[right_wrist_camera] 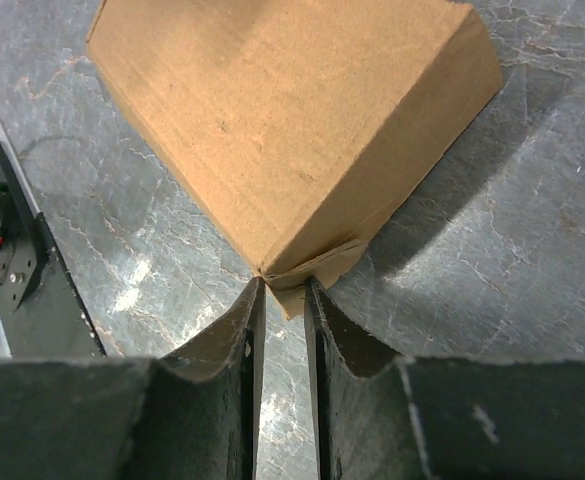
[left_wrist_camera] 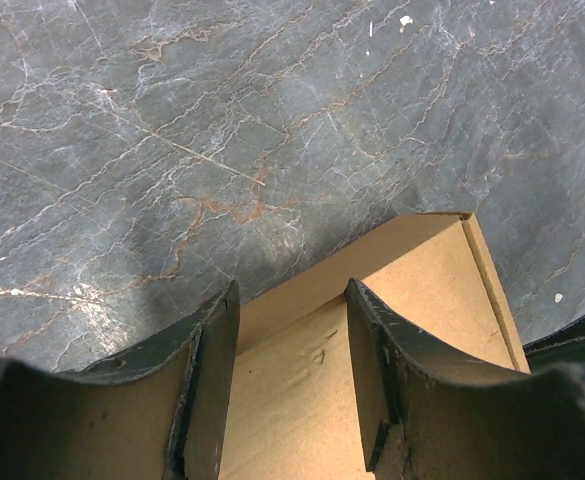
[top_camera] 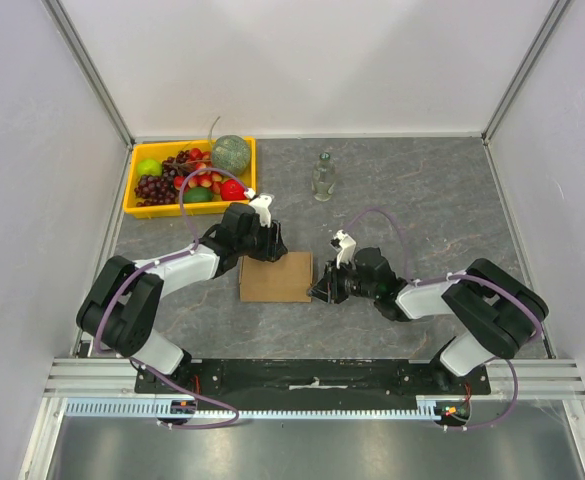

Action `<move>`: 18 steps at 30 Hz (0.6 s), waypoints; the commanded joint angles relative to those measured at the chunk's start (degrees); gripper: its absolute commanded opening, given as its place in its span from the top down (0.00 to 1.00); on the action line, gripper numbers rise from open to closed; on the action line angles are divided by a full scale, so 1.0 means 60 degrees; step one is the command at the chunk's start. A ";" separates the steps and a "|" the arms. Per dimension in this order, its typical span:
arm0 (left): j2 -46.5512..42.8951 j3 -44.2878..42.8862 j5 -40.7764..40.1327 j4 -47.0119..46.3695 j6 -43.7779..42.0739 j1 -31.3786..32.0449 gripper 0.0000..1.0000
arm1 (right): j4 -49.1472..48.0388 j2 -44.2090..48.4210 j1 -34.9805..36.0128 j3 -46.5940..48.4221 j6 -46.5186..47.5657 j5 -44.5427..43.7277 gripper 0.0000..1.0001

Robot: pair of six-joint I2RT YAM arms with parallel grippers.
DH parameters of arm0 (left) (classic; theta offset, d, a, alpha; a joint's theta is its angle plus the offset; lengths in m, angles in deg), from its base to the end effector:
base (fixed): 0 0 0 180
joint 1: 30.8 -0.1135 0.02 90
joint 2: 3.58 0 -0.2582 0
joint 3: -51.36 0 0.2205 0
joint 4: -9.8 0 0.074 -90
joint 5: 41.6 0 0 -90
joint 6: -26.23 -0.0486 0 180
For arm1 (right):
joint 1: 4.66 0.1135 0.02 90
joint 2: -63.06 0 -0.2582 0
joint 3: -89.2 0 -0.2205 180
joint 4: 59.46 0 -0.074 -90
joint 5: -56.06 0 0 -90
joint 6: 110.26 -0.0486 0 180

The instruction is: Fold the paper box

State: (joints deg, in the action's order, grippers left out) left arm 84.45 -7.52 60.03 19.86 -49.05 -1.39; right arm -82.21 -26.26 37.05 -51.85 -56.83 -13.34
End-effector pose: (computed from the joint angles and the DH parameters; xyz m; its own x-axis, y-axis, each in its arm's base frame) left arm 0.2547 -0.1548 0.1873 -0.6894 0.1029 -0.7170 0.4569 0.8299 -0.3201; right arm 0.1853 0.1881 0.1465 -0.7877 0.0450 -0.6144 -0.4809 0.5784 0.6589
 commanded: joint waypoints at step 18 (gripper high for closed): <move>0.0299 0.0121 0.0360 0.0517 0.0125 0.0182 0.48 | 0.0711 0.0486 0.0548 0.0183 0.1262 -0.1866 0.69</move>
State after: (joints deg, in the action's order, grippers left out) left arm 84.77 -7.52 60.56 19.25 -49.05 -1.39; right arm -80.86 -25.47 40.25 -51.83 -51.59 -20.49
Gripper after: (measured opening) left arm 0.528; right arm 0.306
